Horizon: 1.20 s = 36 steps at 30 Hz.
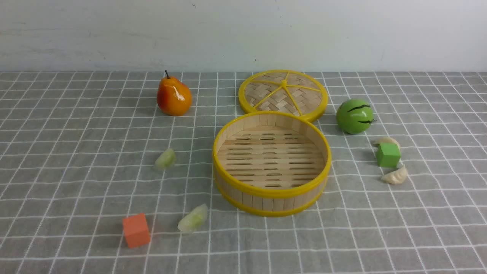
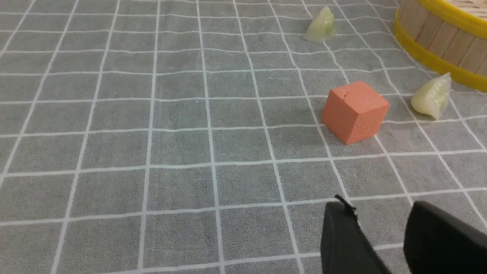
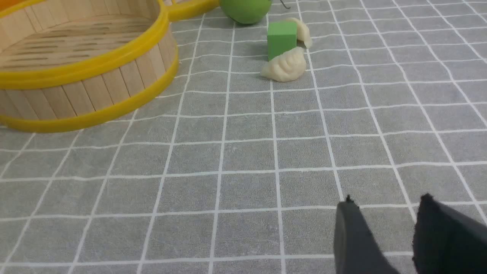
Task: Put the dumplings into the steamer on the table with the grey tablecloth.
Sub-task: 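Reach for and grasp a dumpling on the table with the left gripper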
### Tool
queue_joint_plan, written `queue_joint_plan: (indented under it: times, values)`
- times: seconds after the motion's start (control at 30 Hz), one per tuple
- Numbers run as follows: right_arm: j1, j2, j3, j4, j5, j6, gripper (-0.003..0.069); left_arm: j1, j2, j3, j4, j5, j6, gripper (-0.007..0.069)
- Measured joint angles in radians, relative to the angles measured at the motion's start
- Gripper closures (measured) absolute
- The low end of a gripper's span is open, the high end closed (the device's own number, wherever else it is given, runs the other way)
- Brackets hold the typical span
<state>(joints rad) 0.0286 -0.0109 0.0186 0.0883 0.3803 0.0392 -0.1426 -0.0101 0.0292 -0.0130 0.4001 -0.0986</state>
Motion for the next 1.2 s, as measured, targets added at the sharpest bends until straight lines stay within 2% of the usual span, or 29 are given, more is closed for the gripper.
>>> queue_joint_plan:
  times: [0.57, 0.7, 1.2]
  values:
    - [0.000, 0.000, 0.000, 0.000, 0.000, 0.000, 0.0419, 0.000, 0.000, 0.000, 0.003, 0.000, 0.000, 0.0387]
    - [0.000, 0.000, 0.000, 0.000, 0.000, 0.000, 0.0419, 0.000, 0.000, 0.000, 0.042, -0.001, 0.001, 0.0387]
    - [0.000, 0.000, 0.000, -0.015, -0.009, 0.000, 0.0419, 0.000, 0.000, 0.001, 0.063, -0.087, -0.005, 0.0387]
